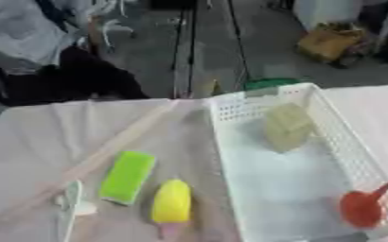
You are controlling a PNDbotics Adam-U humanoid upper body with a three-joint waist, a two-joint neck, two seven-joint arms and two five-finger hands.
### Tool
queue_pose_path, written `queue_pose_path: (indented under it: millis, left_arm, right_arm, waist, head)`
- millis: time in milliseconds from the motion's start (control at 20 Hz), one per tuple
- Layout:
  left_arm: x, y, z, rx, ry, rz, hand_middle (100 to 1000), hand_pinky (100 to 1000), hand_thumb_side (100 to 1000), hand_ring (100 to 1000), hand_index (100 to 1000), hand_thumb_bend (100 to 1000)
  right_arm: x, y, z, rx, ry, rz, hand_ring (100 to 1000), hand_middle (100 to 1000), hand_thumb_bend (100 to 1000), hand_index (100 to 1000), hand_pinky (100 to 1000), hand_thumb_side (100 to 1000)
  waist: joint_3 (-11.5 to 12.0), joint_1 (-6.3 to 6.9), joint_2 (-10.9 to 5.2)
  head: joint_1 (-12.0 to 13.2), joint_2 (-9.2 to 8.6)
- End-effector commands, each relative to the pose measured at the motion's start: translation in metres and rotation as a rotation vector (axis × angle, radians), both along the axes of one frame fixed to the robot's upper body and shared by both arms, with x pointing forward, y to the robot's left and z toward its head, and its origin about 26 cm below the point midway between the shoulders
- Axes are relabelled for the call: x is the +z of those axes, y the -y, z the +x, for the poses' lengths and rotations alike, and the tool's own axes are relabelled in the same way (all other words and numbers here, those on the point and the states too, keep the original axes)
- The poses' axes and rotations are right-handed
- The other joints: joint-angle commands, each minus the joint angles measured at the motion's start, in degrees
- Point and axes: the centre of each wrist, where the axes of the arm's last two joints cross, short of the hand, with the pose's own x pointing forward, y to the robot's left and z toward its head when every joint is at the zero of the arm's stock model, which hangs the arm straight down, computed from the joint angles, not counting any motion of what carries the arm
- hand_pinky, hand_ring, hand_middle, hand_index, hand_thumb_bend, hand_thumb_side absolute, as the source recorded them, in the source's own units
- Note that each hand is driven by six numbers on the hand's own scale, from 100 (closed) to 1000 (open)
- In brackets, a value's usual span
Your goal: Pick up objects on the table and place them in the box.
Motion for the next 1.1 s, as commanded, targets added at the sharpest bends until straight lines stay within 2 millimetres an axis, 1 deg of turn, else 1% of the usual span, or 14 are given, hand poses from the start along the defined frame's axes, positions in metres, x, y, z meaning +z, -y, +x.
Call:
queue_pose_path:
  millis: [50, 200, 300, 400, 550, 650, 700, 750, 800, 850, 950, 1000, 1050, 1100]
  left_arm:
    - [0.007, -0.001, -0.002, -0.001, 0.025, 0.011, 734, 635, 1000, 737, 881, 169]
    - [0.008, -0.007, -0.004, 0.031, 0.024, 0.021, 759, 641, 1000, 744, 901, 161]
    - [0.009, -0.013, -0.005, 0.073, 0.02, 0.048, 770, 648, 1000, 752, 920, 155]
    - [0.012, -0.023, -0.007, 0.142, 0.001, 0.117, 779, 658, 1000, 762, 930, 139]
    - [0.019, -0.041, -0.012, 0.266, -0.06, 0.286, 841, 685, 1000, 810, 981, 100]
    - [0.024, -0.051, -0.016, 0.341, -0.109, 0.419, 863, 712, 1000, 845, 1000, 100]
    - [0.027, -0.054, -0.017, 0.374, -0.13, 0.477, 863, 712, 1000, 845, 1000, 100]
    - [0.03, -0.058, -0.018, 0.405, -0.149, 0.546, 879, 755, 996, 879, 1000, 100]
    - [0.032, -0.06, -0.019, 0.431, -0.164, 0.603, 879, 755, 996, 879, 1000, 100]
    - [0.034, -0.062, -0.02, 0.45, -0.179, 0.653, 888, 789, 1000, 900, 1000, 100]
    - [0.036, -0.064, -0.021, 0.456, -0.224, 0.732, 905, 823, 1000, 916, 1000, 100]
    - [0.037, -0.065, -0.022, 0.451, -0.247, 0.763, 905, 823, 1000, 916, 1000, 100]
    - [0.038, -0.066, -0.022, 0.447, -0.273, 0.804, 920, 867, 1000, 936, 1000, 100]
    - [0.04, -0.067, -0.023, 0.447, -0.302, 0.846, 920, 867, 1000, 936, 1000, 100]
  right_arm:
    - [0.01, 0.001, -0.003, 0.036, 0.101, -0.034, 844, 725, 100, 781, 813, 1000]
    - [0.01, 0.002, -0.003, 0.034, 0.1, -0.032, 844, 725, 100, 781, 813, 1000]
    - [0.01, 0.003, -0.004, 0.03, 0.1, -0.032, 844, 726, 100, 781, 813, 1000]
    - [0.01, 0.004, -0.004, 0.028, 0.099, -0.031, 844, 726, 100, 781, 813, 1000]
    - [0.009, 0.006, -0.006, 0.02, 0.092, -0.033, 845, 727, 100, 781, 814, 1000]
    - [0.006, 0.008, -0.007, 0.009, 0.084, -0.036, 845, 727, 100, 781, 815, 1000]
    - [0.005, 0.009, -0.008, 0.005, 0.08, -0.037, 845, 727, 100, 781, 815, 1000]
    - [0.003, 0.01, -0.008, -0.002, 0.075, -0.038, 844, 727, 100, 780, 815, 1000]
    - [0.002, 0.011, -0.009, -0.007, 0.071, -0.037, 844, 727, 100, 780, 815, 1000]
    - [0.001, 0.011, -0.009, -0.012, 0.067, -0.037, 844, 727, 100, 780, 815, 1000]
    - [-0.001, 0.012, -0.01, -0.021, 0.06, -0.036, 844, 726, 100, 780, 814, 1000]
    - [-0.002, 0.012, -0.011, -0.024, 0.056, -0.035, 844, 726, 100, 780, 814, 1000]
    - [-0.003, 0.012, -0.011, -0.028, 0.051, -0.034, 844, 725, 100, 781, 814, 1000]
    - [-0.005, 0.012, -0.011, -0.033, 0.046, -0.031, 844, 725, 100, 781, 814, 1000]
  waist:
    - [0.08, -0.26, -1.25]
    - [0.16, -0.38, -1.39]
    - [0.18, -0.41, -1.57]
    - [0.32, -0.44, -1.9]
    - [0.52, -0.56, -2.48]
    - [0.74, -0.64, -2.8]
    - [0.83, -0.67, -2.92]
    - [0.95, -0.67, -3.06]
    - [1.04, -0.7, -3.16]
    - [1.13, -0.72, -3.24]
    - [1.31, -0.78, -3.39]
    - [1.39, -0.82, -3.45]
    - [1.55, -0.85, -3.51]
    - [1.71, -0.9, -3.59]
  head:
    - [0.27, -0.87]
    - [0.25, -0.71]
    - [0.26, -0.26]
    - [0.3, 0.59]
    - [0.71, 1.89]
    - [0.82, 2.35]
    - [0.85, 2.5]
    - [0.86, 2.61]
    - [0.88, 2.69]
    - [0.92, 2.7]
    - [1.02, 2.74]
    - [1.04, 2.77]
    - [1.0, 2.74]
    - [0.95, 2.72]
